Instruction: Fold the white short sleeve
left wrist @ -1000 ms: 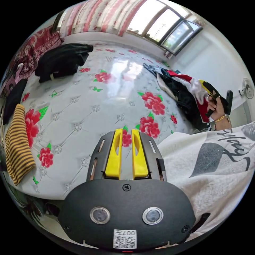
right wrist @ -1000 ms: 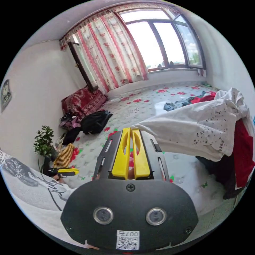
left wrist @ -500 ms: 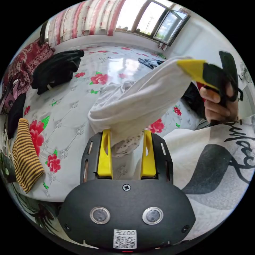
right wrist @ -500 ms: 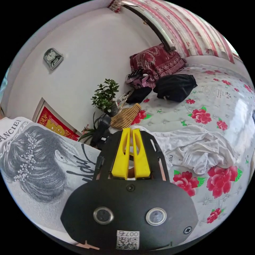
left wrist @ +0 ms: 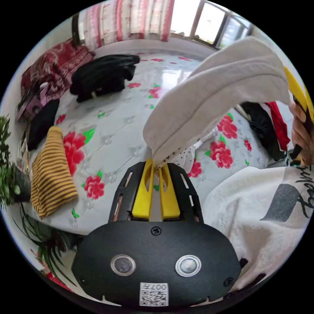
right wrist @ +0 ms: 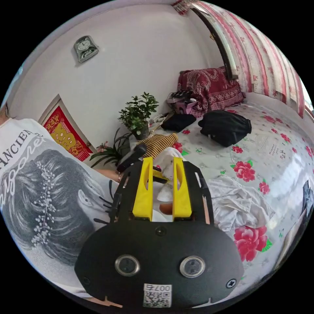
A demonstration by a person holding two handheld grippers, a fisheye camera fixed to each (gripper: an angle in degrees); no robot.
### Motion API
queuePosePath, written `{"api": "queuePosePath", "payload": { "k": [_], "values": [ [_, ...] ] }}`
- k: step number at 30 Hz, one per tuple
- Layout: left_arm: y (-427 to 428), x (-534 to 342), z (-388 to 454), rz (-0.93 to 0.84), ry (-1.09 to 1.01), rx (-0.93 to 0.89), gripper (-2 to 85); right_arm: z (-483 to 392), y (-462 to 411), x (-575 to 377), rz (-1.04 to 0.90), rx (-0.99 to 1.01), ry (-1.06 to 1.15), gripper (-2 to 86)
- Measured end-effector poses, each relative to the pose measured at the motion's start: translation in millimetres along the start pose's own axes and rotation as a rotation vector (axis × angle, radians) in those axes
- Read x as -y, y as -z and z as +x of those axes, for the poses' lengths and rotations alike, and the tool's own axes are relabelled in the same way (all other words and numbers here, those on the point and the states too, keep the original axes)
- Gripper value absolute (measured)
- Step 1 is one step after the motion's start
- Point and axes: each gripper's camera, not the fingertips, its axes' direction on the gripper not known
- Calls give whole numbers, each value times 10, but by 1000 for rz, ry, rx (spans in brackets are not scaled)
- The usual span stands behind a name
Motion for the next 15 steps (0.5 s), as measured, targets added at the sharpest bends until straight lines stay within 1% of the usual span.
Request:
{"api": "queuePosePath", "payload": {
  "k": [1,2,3,4,6,10,12,15],
  "values": [
    [-1,-60,-153,-15,43,-7,-5,204,-90,-137,-35,-96,-63,43],
    [26,-196,-450,-30,132,-30,-5,325,-134,-209,-58,-139,-104,45],
    [85,-329,-701,-28,202,-60,-6,594,-205,-356,-102,-209,-195,49],
    [121,-387,-806,-27,230,-69,-6,859,-239,-487,-125,-243,-280,52],
    [281,-538,-1097,-29,298,-66,-6,1227,-279,-614,-149,-253,-380,56],
    [639,-549,-1300,23,324,-78,-6,1909,-538,-625,-176,-227,-500,61],
    [966,-488,-1356,95,323,-113,-7,2131,-775,-580,-202,-196,-527,60],
    [1444,-419,-1406,192,316,-172,-7,2466,-1296,-567,-308,-156,-587,48]
  ]
}}
